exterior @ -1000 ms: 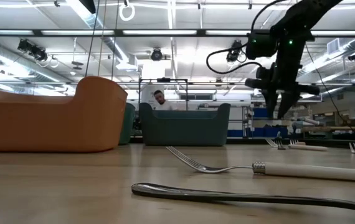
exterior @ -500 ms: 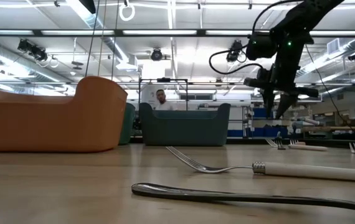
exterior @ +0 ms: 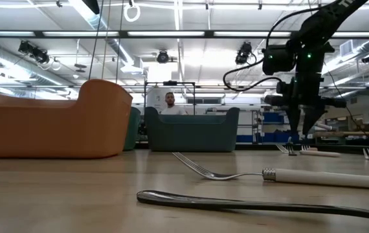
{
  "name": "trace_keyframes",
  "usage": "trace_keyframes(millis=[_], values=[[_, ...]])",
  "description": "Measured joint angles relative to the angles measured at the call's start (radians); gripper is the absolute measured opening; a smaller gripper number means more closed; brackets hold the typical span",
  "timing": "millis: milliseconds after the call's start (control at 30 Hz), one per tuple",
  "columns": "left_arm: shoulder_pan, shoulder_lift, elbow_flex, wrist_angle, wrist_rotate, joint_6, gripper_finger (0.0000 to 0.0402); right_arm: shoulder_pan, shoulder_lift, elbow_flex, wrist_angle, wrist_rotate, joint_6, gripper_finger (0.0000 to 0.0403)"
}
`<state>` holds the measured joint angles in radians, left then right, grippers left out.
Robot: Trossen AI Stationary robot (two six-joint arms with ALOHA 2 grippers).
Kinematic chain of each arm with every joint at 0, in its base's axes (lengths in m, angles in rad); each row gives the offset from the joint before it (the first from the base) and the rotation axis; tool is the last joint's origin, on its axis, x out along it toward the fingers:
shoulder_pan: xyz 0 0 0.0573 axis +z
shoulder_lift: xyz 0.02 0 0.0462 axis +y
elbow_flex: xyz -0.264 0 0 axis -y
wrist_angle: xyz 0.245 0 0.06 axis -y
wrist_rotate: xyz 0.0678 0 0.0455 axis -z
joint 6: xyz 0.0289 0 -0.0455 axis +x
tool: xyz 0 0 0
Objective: Sort silverware by color (type)
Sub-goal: Put the orange fork into the orange bin
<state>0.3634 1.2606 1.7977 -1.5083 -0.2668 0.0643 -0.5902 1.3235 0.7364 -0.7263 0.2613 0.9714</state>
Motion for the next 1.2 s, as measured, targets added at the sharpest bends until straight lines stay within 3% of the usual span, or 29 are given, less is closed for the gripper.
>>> trace_keyframes(millis=[300,767,1200], values=[[0.000,0.000,0.000,0.000,0.000,-0.007,0.0080,-0.090,0.021,0.000,-0.040,0.028,0.009,0.0137],[0.000,0.000,0.000,0.000,0.000,-0.019,0.0080,-0.105,0.249,0.005,0.030,-0.035,0.020,0.0137],[0.000,0.000,0.000,-0.001,0.000,-0.035,0.0080,-0.115,0.239,0.003,0.023,-0.015,-0.003,0.0119]])
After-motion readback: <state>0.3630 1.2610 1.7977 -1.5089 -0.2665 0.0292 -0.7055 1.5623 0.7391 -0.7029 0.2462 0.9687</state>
